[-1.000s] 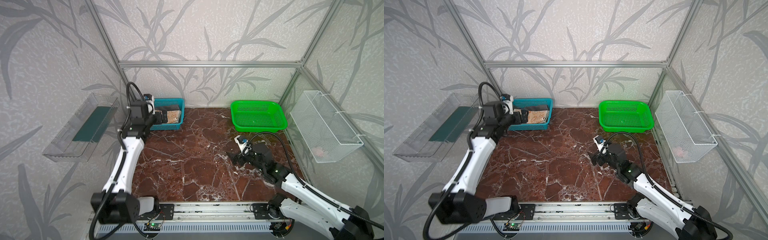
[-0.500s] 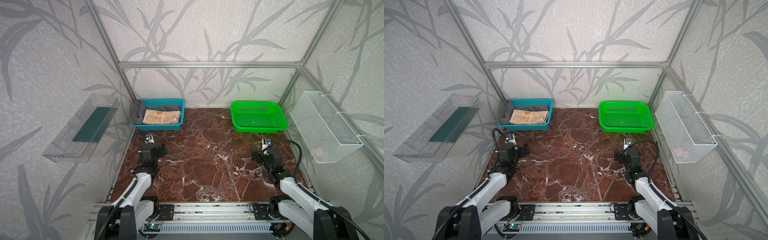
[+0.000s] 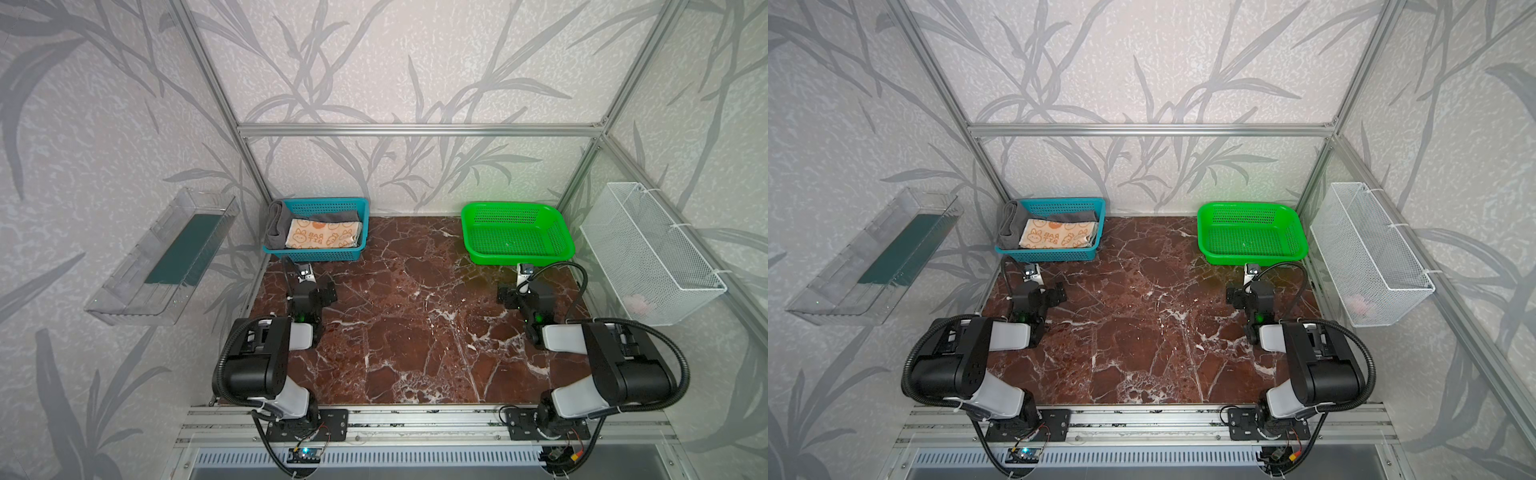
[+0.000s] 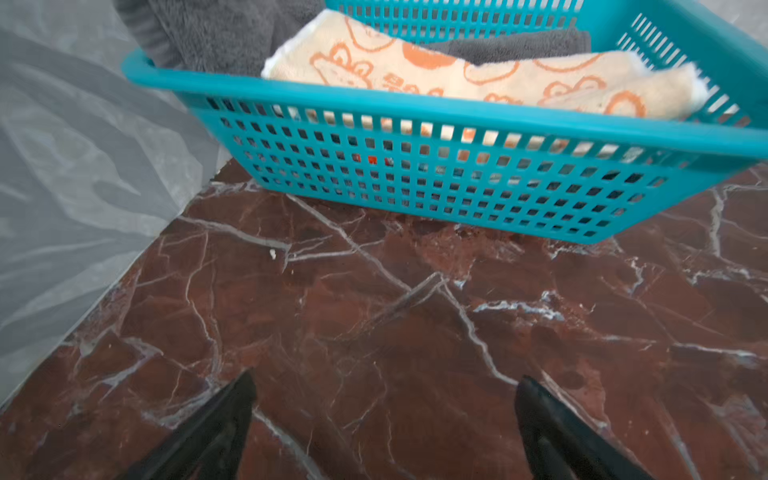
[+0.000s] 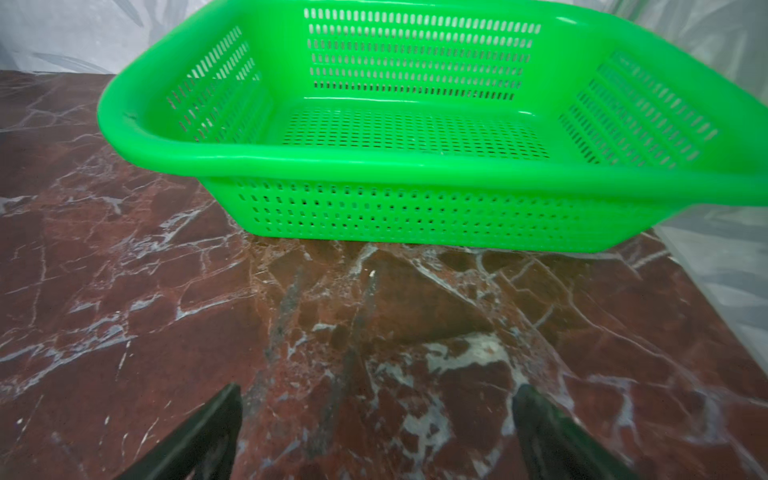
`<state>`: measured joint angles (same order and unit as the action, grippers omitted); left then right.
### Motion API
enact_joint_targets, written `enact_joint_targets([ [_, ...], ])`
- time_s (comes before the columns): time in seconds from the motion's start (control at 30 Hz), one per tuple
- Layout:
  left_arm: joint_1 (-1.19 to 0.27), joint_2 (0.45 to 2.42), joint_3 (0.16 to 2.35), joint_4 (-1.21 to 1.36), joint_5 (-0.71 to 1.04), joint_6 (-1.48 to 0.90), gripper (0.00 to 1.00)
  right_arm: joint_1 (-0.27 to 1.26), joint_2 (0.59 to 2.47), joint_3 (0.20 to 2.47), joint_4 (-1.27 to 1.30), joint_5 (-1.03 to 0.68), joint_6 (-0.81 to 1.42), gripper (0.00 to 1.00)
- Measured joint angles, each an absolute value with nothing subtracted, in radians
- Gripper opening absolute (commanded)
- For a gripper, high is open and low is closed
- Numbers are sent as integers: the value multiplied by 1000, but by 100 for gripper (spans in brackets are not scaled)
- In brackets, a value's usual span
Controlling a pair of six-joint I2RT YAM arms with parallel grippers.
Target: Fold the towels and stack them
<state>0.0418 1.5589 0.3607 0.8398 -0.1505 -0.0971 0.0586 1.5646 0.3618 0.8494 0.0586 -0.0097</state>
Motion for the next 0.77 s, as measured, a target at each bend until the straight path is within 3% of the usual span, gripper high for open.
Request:
enact_joint_targets([
  [0.77, 45, 1561, 358, 928, -67, -52, 99, 59, 1556, 365, 862, -2, -31, 99],
])
